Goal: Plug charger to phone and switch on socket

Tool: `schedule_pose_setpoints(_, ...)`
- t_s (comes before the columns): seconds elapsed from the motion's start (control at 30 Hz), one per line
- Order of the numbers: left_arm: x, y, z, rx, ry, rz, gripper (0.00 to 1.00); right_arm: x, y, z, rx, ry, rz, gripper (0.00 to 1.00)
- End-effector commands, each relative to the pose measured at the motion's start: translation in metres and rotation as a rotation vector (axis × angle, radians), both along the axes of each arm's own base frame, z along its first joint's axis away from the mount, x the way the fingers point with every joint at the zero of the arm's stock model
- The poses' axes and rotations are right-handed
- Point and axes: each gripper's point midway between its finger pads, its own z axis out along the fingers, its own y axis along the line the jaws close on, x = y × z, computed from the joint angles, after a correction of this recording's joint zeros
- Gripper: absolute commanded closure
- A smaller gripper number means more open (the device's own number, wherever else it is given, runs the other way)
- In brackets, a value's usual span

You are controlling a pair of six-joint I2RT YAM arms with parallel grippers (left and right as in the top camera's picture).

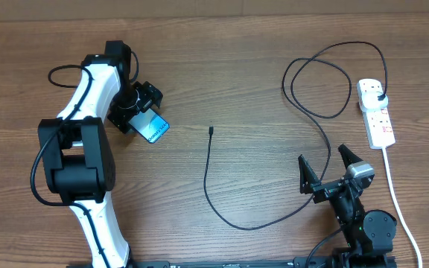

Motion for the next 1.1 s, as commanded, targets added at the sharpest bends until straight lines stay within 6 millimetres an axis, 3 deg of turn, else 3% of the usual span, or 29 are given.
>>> schedule_pose_setpoints(0.0,-0.007,0.001,-0.013,0.029,0.042,0.014,0.0,0.0,-0.001,-0.002,0.007,-0.002,-0.006,0.0)
schedule_pose_setpoints(0.23,-0.008,0.001,-0.015,0.034,0.049,0.016,0.0,0.0,-0.001,-0.002,0.007,-0.002,-0.006,0.0)
schedule_pose_setpoints(0.57,-0.014,-0.001,-0.04,0.026,0.112,0.023,0.0,0.0,-0.001,-0.002,0.007,-0.002,-0.006,0.0)
schedule_pose_setpoints(0.9,-0.012,0.005,-0.043,0.039,0.104,0.03,0.0,0.0,-0.001,-0.002,0.007,-0.002,-0.006,0.0)
schedule_pose_setpoints(1.07,-0.013,0.005,-0.042,0.04,0.109,0.024,0.07,0.0,-0.001,-0.002,0.007,-0.002,-0.007,0.0)
